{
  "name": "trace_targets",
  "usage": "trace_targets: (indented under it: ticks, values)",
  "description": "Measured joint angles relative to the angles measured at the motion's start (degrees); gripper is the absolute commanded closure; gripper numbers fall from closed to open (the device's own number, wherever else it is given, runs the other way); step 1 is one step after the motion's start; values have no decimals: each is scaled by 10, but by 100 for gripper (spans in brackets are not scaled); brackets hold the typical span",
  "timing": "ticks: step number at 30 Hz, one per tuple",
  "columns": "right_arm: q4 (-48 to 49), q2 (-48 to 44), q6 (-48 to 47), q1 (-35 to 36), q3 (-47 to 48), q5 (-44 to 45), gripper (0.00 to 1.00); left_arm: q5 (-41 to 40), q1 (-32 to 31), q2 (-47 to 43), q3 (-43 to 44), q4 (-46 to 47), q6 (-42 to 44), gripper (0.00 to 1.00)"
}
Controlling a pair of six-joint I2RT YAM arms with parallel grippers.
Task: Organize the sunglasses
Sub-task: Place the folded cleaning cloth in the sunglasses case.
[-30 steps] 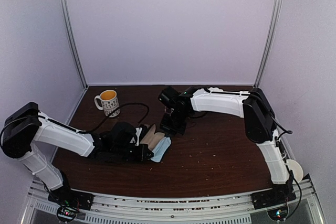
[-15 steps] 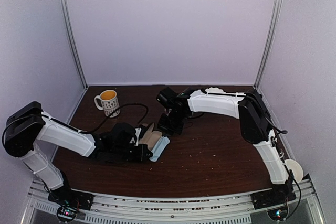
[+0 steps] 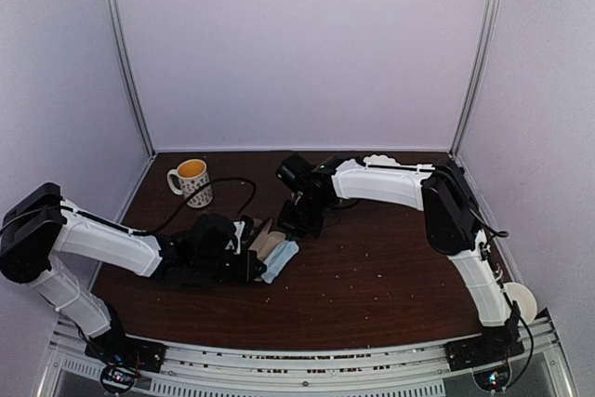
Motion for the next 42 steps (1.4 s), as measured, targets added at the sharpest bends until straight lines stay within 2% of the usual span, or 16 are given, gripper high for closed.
trace_targets:
  ticks: [34, 36, 42]
  values:
    - [46, 19, 5, 8, 4, -5, 100, -41, 0, 23, 1, -31, 17, 100]
    - [47, 24, 7, 8, 4, -5, 98, -44, 2, 23, 5, -37, 21, 100]
    - [47, 24, 14, 8, 4, -5, 93, -53, 7, 23, 14, -56, 33, 91]
